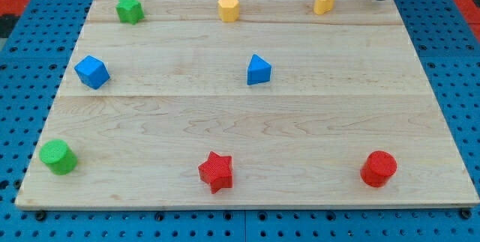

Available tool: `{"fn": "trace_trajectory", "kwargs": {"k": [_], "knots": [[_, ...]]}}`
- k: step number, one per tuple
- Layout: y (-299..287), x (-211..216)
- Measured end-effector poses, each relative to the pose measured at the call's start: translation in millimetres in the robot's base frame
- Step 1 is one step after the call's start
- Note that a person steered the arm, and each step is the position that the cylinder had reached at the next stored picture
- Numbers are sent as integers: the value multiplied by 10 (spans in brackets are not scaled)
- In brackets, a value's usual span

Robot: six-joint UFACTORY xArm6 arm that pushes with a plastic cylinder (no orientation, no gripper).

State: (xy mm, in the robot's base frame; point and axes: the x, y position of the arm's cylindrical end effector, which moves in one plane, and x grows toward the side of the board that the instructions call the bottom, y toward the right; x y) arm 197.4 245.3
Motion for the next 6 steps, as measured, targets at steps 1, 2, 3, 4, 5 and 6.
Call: {"fn": "trace_trajectory", "kwargs": {"k": [1, 2, 3, 4, 5, 6], "knots": [[-545, -53], [-1113, 81], [-1206, 345], [-1206, 460], [-1172, 476], [-1139, 784]]}}
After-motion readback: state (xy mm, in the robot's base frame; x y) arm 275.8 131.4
